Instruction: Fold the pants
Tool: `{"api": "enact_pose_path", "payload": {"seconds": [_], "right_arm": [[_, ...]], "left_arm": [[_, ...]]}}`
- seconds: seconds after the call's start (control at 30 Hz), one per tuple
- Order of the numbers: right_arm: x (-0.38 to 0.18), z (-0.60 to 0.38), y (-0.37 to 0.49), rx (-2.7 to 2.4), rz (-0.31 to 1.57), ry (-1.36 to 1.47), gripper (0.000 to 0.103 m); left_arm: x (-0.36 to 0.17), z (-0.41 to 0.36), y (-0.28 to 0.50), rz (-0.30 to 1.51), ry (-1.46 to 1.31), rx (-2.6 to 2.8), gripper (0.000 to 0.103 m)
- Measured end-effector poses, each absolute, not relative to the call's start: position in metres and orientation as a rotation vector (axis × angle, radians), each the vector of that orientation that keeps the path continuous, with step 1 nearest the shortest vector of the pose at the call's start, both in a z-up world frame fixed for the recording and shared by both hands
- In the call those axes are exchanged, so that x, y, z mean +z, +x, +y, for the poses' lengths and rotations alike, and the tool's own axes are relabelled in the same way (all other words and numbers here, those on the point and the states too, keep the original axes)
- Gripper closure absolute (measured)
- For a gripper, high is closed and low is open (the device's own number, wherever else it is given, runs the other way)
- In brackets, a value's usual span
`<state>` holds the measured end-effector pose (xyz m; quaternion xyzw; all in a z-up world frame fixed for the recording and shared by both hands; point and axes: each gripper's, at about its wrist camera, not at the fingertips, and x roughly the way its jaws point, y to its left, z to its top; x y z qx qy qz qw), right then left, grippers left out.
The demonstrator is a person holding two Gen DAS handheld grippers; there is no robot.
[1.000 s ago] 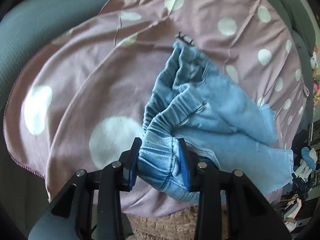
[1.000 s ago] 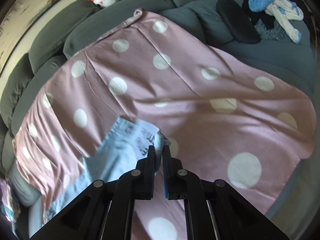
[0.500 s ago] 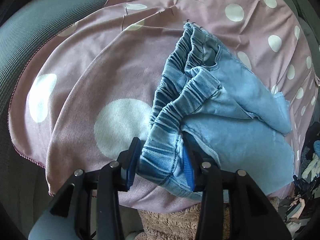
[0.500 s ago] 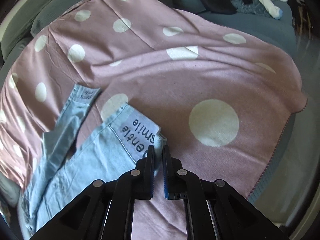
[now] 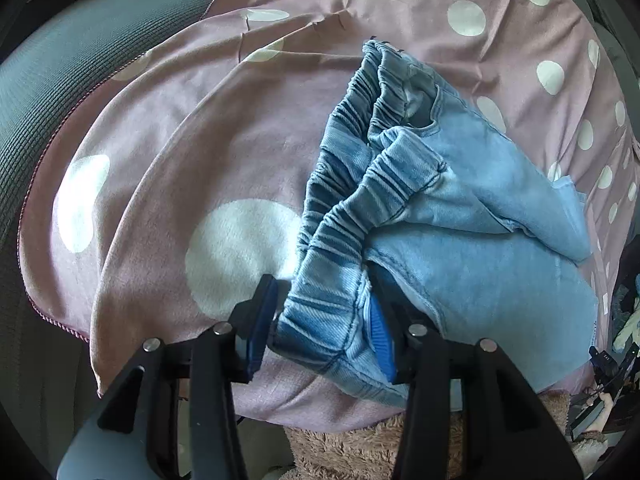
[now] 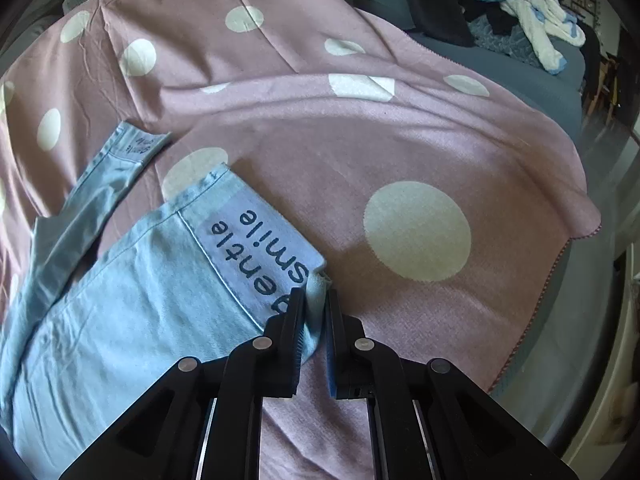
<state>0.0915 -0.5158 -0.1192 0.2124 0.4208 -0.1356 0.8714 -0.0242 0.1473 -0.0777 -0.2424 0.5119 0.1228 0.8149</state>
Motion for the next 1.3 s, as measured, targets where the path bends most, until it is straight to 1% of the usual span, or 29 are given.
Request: {"api": "enact_pose_path", "payload": {"seconds": [0.3, 0.67, 0.8, 0.93, 0.97, 1.03, 1.07, 1.1, 1.13, 1.23, 1.3], "right_arm": [[-0.119, -0.515, 0.092, -0.283, 0.877, 0.447, 0.098], [-0.120, -0.515, 0.090, -0.280, 0.868, 0.443, 0.098], [-0.119, -0.515, 0.091, -0.285, 0.882, 0.422, 0.098], [-0.117, -0.515, 0.092, -0.294, 0.895, 0.428, 0.098], [-0.116, -0.516, 0.092, -0.300, 0.898, 0.434, 0.096], [-0.112, -0.515, 0.091, -0.338, 0.910, 0.402, 0.081], [-0.108, -0.514, 0.089, -0.369, 0.906, 0.374, 0.068], [-0.103, -0.513, 0.086, -0.389, 0.897, 0.356, 0.063], [-0.097, -0.514, 0.083, -0.397, 0.884, 0.349, 0.061], [-0.070, -0.511, 0.074, -0.386, 0.840, 0.324, 0.050], [-0.046, -0.501, 0.074, -0.356, 0.804, 0.280, 0.037]], "left_arm": [[-0.078, 0.146, -0.024, 1.094, -0.515, 0.280, 0.057], [-0.077, 0.144, -0.022, 1.099, -0.519, 0.281, 0.053], [-0.069, 0.145, -0.030, 1.117, -0.535, 0.311, 0.042], [-0.045, 0.141, -0.039, 1.077, -0.497, 0.322, 0.040], [-0.037, 0.139, -0.041, 1.061, -0.479, 0.330, 0.036], [-0.017, 0.137, -0.044, 1.003, -0.455, 0.343, 0.024], [-0.008, 0.135, -0.045, 0.974, -0.453, 0.340, 0.021], [0.001, 0.134, -0.045, 0.945, -0.457, 0.330, 0.017], [0.010, 0.131, -0.045, 0.918, -0.464, 0.316, 0.014], [0.026, 0.117, -0.037, 0.855, -0.503, 0.219, 0.013], [0.025, 0.104, -0.023, 0.852, -0.526, 0.138, 0.013]]}}
